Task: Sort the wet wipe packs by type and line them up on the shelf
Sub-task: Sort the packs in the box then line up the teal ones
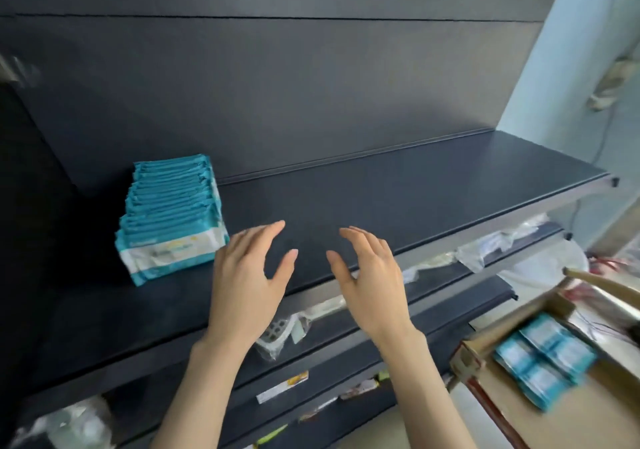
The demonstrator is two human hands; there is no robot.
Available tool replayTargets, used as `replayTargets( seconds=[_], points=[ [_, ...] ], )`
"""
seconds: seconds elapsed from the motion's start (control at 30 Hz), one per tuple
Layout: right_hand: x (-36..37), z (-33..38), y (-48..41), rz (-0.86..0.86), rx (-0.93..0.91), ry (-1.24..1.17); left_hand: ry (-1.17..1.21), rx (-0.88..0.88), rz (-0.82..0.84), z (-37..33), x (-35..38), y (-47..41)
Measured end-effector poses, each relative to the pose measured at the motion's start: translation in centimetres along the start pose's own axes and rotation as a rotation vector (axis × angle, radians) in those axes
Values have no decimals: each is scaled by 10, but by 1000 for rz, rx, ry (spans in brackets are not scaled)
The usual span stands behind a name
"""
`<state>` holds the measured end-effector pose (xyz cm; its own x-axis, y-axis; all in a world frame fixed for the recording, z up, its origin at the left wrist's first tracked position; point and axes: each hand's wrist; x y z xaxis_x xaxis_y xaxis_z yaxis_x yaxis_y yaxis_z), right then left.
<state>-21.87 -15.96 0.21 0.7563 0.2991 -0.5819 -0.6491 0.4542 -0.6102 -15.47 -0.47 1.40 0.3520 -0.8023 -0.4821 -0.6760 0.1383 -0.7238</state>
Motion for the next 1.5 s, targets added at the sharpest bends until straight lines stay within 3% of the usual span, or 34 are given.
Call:
replayTargets(
  seconds=[0.43,0.73,1.1,1.5],
  points=[
    [-201,-205,152,-51,286,305,240,121,466,-203,136,172],
    [-274,-292,216,-58,581,426,272,216,798,-290,206,243],
    [-271,-439,157,-123,769,456,270,274,963,-340,382,224],
    [-192,-643,106,78,1162,331,118,114,1353,-341,623,246]
  ],
)
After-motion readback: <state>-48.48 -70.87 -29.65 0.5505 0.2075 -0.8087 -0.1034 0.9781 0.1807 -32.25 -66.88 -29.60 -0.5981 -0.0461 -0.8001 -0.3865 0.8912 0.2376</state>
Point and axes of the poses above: each hand's wrist, its own y-axis away from the middle knuckle, its own x-axis out of the palm, z = x × y, and after that the axes turned 13 degrees about -z, right-handed
